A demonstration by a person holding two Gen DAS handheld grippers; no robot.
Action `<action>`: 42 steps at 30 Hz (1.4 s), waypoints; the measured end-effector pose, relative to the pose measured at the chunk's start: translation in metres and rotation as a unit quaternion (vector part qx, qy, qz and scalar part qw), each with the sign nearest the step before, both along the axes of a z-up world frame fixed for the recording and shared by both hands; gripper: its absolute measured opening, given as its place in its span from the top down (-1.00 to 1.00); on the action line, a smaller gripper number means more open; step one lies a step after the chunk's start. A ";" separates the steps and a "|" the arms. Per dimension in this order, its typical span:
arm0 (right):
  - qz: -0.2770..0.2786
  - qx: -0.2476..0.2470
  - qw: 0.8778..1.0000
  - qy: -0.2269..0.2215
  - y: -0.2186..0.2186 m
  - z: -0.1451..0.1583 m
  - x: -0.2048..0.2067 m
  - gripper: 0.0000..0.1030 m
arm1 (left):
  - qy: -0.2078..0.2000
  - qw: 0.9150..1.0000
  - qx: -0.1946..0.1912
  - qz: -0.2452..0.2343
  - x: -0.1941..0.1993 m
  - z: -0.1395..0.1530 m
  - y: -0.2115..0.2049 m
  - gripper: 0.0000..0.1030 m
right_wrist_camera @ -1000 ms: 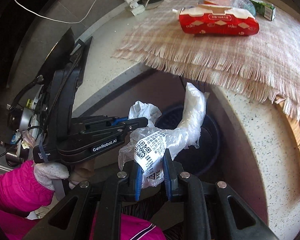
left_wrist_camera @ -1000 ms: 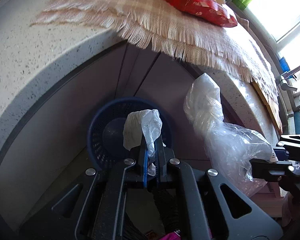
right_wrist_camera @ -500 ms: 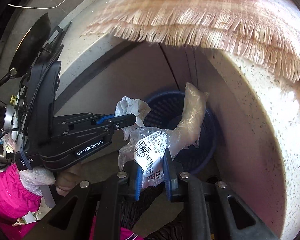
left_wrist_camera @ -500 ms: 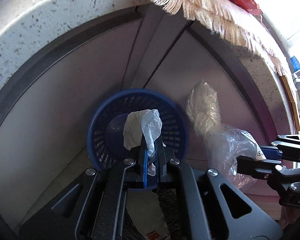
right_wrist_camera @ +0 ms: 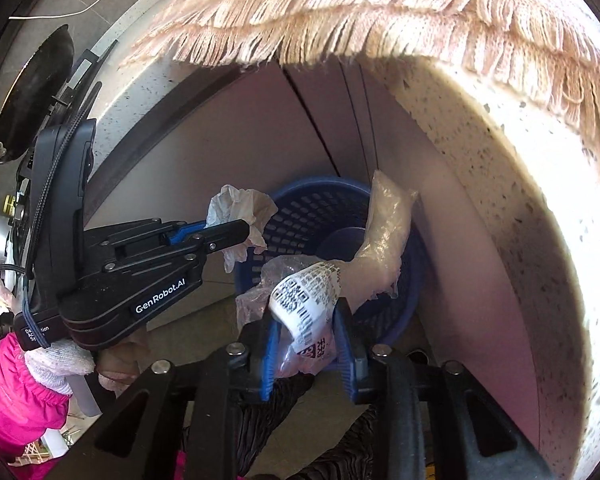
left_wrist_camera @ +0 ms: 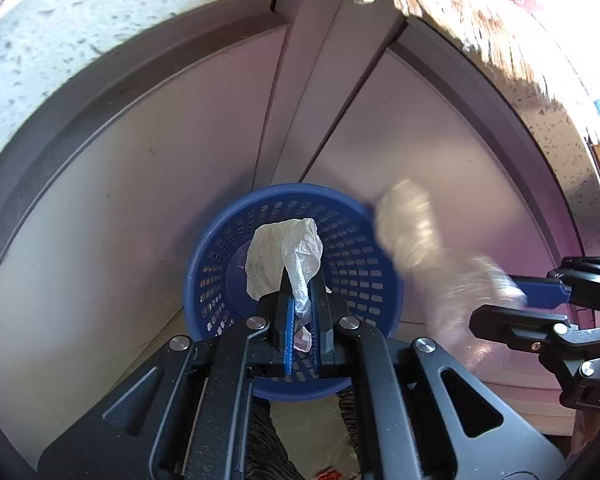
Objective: Collect trash
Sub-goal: 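Open both tools to drop the bags into the blue wastebasket, then grasp the toothpaste tube with the left tool while the right tool grasps the water bottle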
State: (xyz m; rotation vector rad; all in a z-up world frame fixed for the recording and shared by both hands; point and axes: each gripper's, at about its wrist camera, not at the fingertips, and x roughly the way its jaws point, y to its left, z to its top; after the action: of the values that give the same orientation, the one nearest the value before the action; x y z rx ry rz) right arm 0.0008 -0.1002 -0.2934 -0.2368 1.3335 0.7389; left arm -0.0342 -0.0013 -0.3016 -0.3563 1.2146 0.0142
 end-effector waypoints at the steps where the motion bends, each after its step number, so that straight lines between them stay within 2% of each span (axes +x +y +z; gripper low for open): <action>1: -0.001 0.000 1.000 0.000 -0.001 0.000 0.001 0.41 | 0.002 1.000 0.001 -0.003 0.001 -0.001 -0.002 0.90; 3: -0.004 -0.001 1.000 0.001 -0.001 -0.001 0.001 0.37 | 0.004 1.000 0.006 -0.006 0.001 -0.002 -0.006 0.71; 5: -0.006 0.000 1.000 0.002 0.001 -0.001 0.002 0.33 | -0.001 1.000 0.011 -0.006 0.001 0.000 -0.010 0.33; 8: -0.007 0.000 1.000 0.000 0.004 0.000 0.003 0.24 | -0.006 1.000 0.018 -0.001 0.002 0.002 -0.011 -0.02; 12: -0.009 0.005 1.000 0.002 0.000 0.002 0.005 0.16 | -0.005 1.000 0.015 0.003 0.001 0.002 -0.016 -0.03; 19: -0.008 0.007 1.000 -0.004 -0.005 0.010 0.006 0.04 | 0.000 1.000 0.014 0.000 0.011 0.004 0.006 -0.03; 26: -0.004 0.015 1.000 -0.011 -0.011 0.025 0.005 -0.09 | -0.009 1.000 0.029 -0.006 0.006 0.012 0.006 -0.03; 30: 0.004 0.022 1.000 -0.012 -0.015 0.038 0.001 -0.14 | -0.020 0.999 0.031 -0.003 0.001 0.025 0.012 -0.04; 33: 0.011 0.034 0.999 -0.015 -0.018 0.053 -0.001 -0.34 | -0.031 0.999 0.031 -0.001 -0.004 0.038 0.018 -0.04; 36: 0.021 0.051 0.998 -0.008 -0.021 0.068 -0.003 -0.34 | -0.044 0.998 0.033 -0.002 -0.007 0.053 0.024 -0.03; 42: 0.017 0.082 0.996 -0.022 -0.030 0.104 -0.002 -0.34 | -0.081 0.996 0.044 0.004 0.000 0.088 0.037 -0.04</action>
State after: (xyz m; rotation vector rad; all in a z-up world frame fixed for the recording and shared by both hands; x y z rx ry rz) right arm -0.0009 -0.1306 -0.1892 -0.1445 1.2234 0.8630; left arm -0.0343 0.0355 -0.2136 -0.2797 1.0490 0.0456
